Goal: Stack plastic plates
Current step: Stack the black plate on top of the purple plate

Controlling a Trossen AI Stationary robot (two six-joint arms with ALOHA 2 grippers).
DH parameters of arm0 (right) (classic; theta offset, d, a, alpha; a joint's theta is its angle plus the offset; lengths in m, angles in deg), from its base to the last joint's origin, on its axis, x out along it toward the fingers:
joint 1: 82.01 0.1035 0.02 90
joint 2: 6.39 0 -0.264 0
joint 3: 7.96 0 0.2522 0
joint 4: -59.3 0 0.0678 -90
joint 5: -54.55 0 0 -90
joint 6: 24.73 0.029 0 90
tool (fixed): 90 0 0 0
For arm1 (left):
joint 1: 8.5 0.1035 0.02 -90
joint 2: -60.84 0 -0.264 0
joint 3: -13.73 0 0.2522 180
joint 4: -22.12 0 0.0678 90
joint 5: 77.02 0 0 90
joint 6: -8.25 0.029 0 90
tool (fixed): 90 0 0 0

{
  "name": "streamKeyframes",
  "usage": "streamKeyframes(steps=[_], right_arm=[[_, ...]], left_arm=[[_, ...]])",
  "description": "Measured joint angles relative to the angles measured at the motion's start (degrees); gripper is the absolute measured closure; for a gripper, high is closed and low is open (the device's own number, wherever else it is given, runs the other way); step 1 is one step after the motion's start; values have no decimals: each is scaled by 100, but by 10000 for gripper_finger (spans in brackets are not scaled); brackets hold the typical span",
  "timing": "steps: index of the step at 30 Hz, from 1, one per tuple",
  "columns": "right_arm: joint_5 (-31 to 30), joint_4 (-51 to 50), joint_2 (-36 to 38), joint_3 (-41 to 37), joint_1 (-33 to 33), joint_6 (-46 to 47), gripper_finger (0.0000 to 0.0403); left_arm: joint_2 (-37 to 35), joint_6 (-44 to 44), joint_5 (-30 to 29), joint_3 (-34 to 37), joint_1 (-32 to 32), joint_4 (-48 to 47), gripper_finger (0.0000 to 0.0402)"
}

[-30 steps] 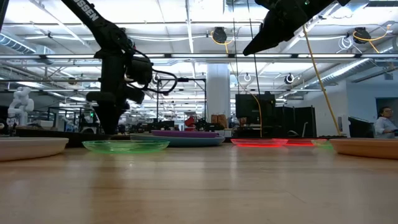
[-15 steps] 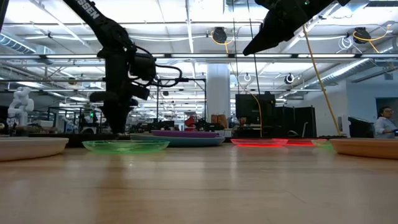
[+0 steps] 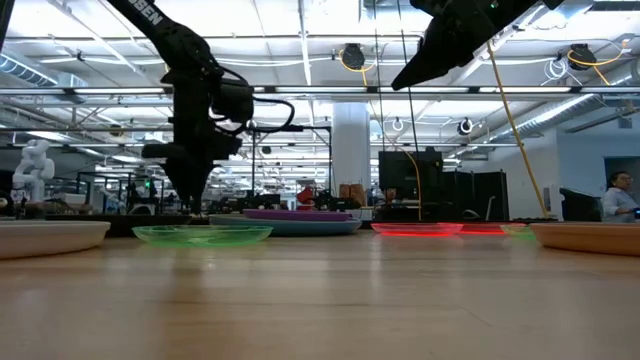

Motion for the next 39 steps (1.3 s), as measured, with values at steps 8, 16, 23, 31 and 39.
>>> streamKeyframes(steps=[8, 16, 23, 31, 39], right_arm=[[0, -61, 0, 0, 0, -2, 310], [0, -70, -1, 0, 0, -2, 310], [0, -72, 0, 0, 0, -2, 310], [1, -72, 0, 0, 0, -2, 310], [0, -73, 0, 0, 0, -2, 310]], left_arm=[[0, 694, 21, 6, 0, -180, 241], [0, 968, 54, 11, 70, -134, 241], [0, 1090, 191, 13, 230, -98, 241], [0, 1099, 308, 13, 378, 77, 241], [0, 1097, 450, 13, 404, 144, 241]])
